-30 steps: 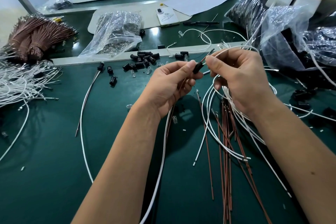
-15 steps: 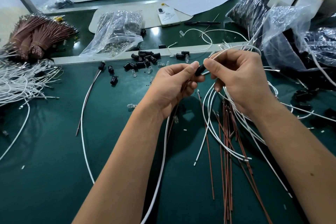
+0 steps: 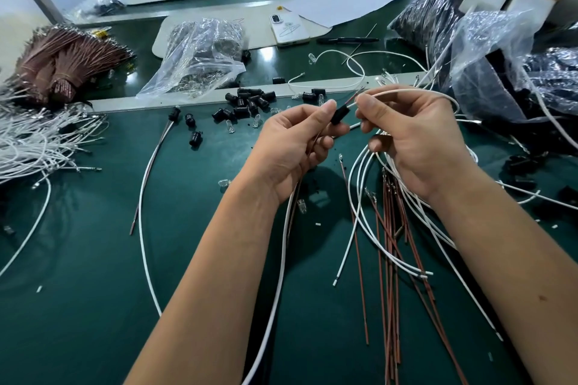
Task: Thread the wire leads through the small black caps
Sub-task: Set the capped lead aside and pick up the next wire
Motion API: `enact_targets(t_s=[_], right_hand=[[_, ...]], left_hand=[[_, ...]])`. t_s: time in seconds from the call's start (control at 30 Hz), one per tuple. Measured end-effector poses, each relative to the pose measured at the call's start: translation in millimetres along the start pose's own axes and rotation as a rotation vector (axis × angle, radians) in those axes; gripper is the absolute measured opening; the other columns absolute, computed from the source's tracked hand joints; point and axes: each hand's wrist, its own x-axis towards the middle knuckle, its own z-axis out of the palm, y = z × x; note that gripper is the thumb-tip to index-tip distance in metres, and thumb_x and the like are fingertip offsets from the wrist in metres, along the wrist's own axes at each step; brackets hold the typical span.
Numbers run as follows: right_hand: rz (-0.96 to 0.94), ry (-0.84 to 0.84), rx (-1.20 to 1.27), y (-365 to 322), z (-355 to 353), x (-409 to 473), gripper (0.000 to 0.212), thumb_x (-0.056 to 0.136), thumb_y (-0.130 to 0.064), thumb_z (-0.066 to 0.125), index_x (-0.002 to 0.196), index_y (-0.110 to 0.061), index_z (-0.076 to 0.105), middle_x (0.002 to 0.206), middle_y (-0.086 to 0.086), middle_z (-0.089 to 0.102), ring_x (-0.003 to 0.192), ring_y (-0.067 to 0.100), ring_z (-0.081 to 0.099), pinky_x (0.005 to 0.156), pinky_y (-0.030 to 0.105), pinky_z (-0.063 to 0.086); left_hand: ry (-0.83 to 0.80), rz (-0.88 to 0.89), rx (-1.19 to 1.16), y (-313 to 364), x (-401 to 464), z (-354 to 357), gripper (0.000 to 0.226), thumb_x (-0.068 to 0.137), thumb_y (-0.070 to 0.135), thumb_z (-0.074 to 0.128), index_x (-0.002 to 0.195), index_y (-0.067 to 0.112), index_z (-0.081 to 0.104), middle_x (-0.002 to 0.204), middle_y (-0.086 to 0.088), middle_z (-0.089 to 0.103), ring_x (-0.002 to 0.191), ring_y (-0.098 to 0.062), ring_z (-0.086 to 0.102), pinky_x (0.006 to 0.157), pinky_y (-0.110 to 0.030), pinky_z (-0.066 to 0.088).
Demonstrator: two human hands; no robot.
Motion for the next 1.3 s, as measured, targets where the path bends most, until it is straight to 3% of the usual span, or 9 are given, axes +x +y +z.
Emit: enact_targets(t_s=[0.2, 0.27, 0.43, 0.57, 0.7, 0.87, 1.1, 1.3], right_hand=[[0.02, -0.015, -0.02, 0.0, -3.2, 2.1, 0.009, 0.092, -0.009, 0.073, 0.084, -0.011, 0.074, 0.074, 0.004, 0.067, 0.066, 0.014, 0.059, 0.046, 0.021, 0.044], [0.028, -0.033, 0.008, -0.7, -3.5, 2.5, 0.008, 0.091, -0.009, 0.073, 0.083, -0.011, 0.074, 0.074, 0.004, 0.067, 0.066, 0.013, 0.058, 0.047, 0.02, 0.045], [0.033, -0.107, 0.055, -3.1, -3.2, 2.0, 0.005, 0.081, -0.013, 0.073, 0.085, -0.01, 0.072, 0.072, 0.005, 0.066, 0.064, 0.012, 0.057, 0.048, 0.02, 0.045], [0.027, -0.107, 0.036, -2.7, -4.8, 2.5, 0.007, 0.092, -0.002, 0.068, 0.09, -0.007, 0.071, 0.072, 0.005, 0.066, 0.065, 0.014, 0.057, 0.049, 0.02, 0.045], [0.017, -0.101, 0.045, -2.4, -4.2, 2.4, 0.007, 0.091, -0.003, 0.07, 0.089, -0.009, 0.073, 0.074, 0.006, 0.067, 0.066, 0.014, 0.058, 0.049, 0.02, 0.045], [0.003, -0.081, -0.009, -2.8, -4.8, 2.6, 0.006, 0.092, -0.006, 0.07, 0.088, -0.009, 0.073, 0.072, 0.005, 0.065, 0.064, 0.014, 0.057, 0.048, 0.021, 0.045], [0.134, -0.159, 0.066, -6.6, -4.0, 1.4, 0.01, 0.098, -0.004, 0.06, 0.09, -0.003, 0.064, 0.078, 0.009, 0.059, 0.065, 0.012, 0.052, 0.048, 0.019, 0.042], [0.134, -0.161, 0.041, -5.1, -3.5, 1.5, 0.01, 0.099, -0.002, 0.059, 0.09, -0.001, 0.063, 0.077, 0.01, 0.058, 0.064, 0.012, 0.051, 0.047, 0.019, 0.041]], left_hand=[[-0.049, -0.02, -0.044, 2.2, -0.5, -1.0, 0.007, 0.081, 0.016, 0.075, 0.08, 0.011, 0.069, 0.083, -0.014, 0.074, 0.056, -0.009, 0.06, 0.055, -0.013, 0.052], [-0.065, -0.011, -0.032, 3.2, -1.7, -2.7, 0.017, 0.073, 0.012, 0.076, 0.089, 0.007, 0.07, 0.084, -0.014, 0.075, 0.058, -0.009, 0.062, 0.055, -0.013, 0.052], [-0.024, -0.027, -0.038, 4.2, 0.0, -4.3, 0.007, 0.088, 0.005, 0.069, 0.094, 0.004, 0.071, 0.08, -0.012, 0.074, 0.057, -0.009, 0.061, 0.053, -0.012, 0.051], [-0.026, -0.02, -0.011, 3.8, 0.1, -4.4, 0.007, 0.091, 0.01, 0.067, 0.093, 0.005, 0.072, 0.078, -0.008, 0.073, 0.056, -0.008, 0.058, 0.053, -0.012, 0.048], [-0.044, -0.015, -0.004, 3.7, -0.6, -4.2, 0.009, 0.09, 0.013, 0.069, 0.091, 0.004, 0.071, 0.077, -0.006, 0.071, 0.056, -0.008, 0.056, 0.053, -0.012, 0.047], [-0.079, 0.013, -0.008, 3.1, -1.3, -4.1, 0.012, 0.073, 0.018, 0.075, 0.081, 0.008, 0.075, 0.075, -0.008, 0.071, 0.055, -0.01, 0.056, 0.052, -0.013, 0.046], [-0.078, 0.053, 0.004, 2.9, 1.3, -7.4, 0.008, 0.071, 0.016, 0.075, 0.077, 0.011, 0.078, 0.073, -0.01, 0.071, 0.055, -0.01, 0.058, 0.053, -0.014, 0.047], [-0.081, 0.035, 0.014, 2.6, 1.4, -6.9, 0.01, 0.075, 0.015, 0.074, 0.083, 0.008, 0.076, 0.074, -0.01, 0.071, 0.056, -0.01, 0.058, 0.054, -0.015, 0.047]])
